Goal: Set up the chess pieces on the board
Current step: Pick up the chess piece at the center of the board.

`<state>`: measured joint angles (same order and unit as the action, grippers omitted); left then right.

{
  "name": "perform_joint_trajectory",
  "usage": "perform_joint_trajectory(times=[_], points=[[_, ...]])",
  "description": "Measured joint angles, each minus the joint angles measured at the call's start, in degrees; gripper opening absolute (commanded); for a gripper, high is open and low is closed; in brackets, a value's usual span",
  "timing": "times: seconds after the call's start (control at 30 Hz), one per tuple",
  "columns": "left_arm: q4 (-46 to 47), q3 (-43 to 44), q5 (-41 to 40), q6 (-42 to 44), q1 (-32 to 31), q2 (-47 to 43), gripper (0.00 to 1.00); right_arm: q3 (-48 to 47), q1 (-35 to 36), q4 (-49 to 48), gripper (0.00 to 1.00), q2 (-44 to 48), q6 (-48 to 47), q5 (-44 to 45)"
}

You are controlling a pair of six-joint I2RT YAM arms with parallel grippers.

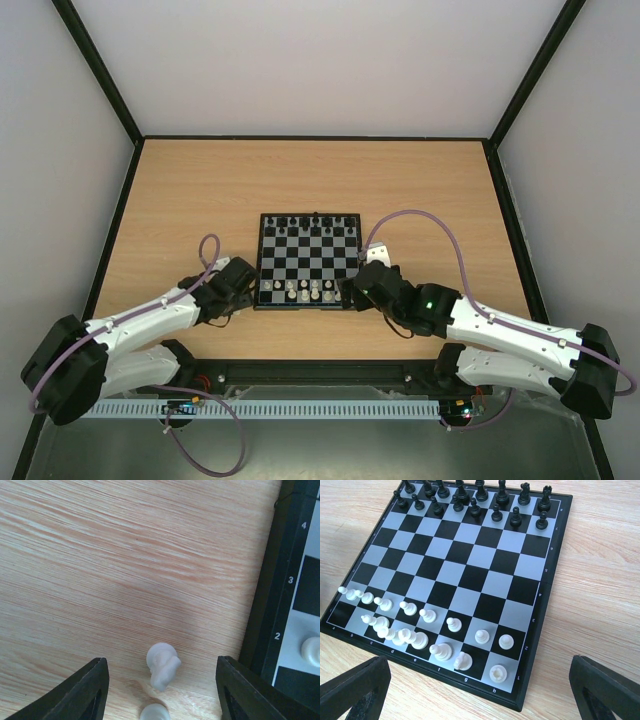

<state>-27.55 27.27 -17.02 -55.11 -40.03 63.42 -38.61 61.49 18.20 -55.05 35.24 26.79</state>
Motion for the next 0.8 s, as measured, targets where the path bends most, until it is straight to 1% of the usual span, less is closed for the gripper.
perform_joint_trajectory(times=[0.13, 0.2, 0.3, 0.37, 0.43, 0.57, 0.67, 0.8], points=[[0.28, -0.28, 0.17, 0.20, 0.11, 0.07, 0.49, 0.00, 0.00, -0.11, 0.99, -0.02, -0.13, -0.02], [0.46, -0.28, 0.13, 0.28, 0.20, 0.17, 0.41, 0.00, 0.00, -0.11, 0.99, -0.04, -0.13, -0.02], [0.96, -0.28, 0.17, 0.59, 0.20, 0.46, 0.33, 0.00, 0.00, -0.11, 0.99, -0.07, -0.15, -0.09], [1.18, -0.28, 0.15, 0.72, 0.20, 0.57, 0.30, 0.00, 0.00, -0.11, 0.99, -0.09, -0.15, -0.13], [1.31, -0.28, 0.11, 0.66, 0.20, 0.68, 0.24, 0.00, 0.00, -0.13, 0.98, -0.09, -0.15, -0.15], [1.46, -0.28, 0.15, 0.87, 0.22, 0.76, 0.16, 0.00, -0.02, -0.13, 0.99, -0.13, -0.15, -0.17], [1.57, -0.28, 0.09, 0.83, 0.22, 0.79, 0.05, 0.00, -0.02, -0.13, 0.98, -0.15, -0.17, -0.17], [1.99, -0.20, -0.17, 1.22, 0.22, 1.05, 0.02, 0.00, -0.04, -0.13, 0.99, -0.15, -0.17, -0.17]])
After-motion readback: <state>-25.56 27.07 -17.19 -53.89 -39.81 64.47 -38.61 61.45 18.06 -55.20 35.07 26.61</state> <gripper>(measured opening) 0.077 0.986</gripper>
